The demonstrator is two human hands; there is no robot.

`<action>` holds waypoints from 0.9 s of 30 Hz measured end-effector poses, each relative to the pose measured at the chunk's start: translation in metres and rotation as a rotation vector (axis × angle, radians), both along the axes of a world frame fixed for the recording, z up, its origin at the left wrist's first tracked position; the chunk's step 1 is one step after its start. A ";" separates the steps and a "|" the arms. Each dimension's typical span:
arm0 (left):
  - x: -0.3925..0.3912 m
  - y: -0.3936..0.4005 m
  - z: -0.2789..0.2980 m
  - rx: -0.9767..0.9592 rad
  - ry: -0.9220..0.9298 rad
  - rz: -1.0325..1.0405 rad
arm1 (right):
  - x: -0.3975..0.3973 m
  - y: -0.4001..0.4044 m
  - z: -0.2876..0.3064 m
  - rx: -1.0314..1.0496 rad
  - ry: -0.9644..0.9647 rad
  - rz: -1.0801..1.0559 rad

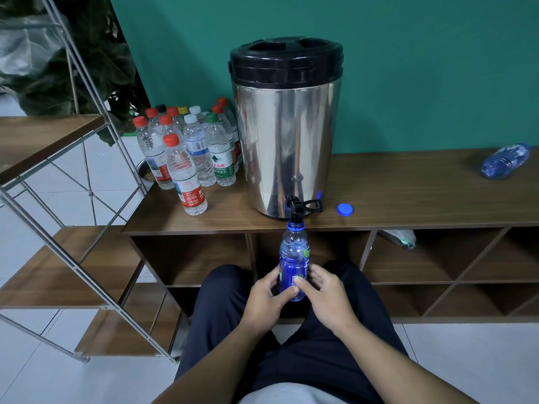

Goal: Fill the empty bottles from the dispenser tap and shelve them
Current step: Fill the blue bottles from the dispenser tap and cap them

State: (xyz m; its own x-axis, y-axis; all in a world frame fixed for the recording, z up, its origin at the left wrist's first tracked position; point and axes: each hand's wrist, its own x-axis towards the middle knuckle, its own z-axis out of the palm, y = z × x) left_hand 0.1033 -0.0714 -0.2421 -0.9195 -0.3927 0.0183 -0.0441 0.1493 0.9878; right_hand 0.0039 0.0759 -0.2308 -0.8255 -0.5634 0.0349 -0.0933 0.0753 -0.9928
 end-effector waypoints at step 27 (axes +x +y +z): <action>0.000 0.000 0.001 -0.006 -0.007 0.005 | -0.001 0.000 -0.003 0.001 0.012 0.008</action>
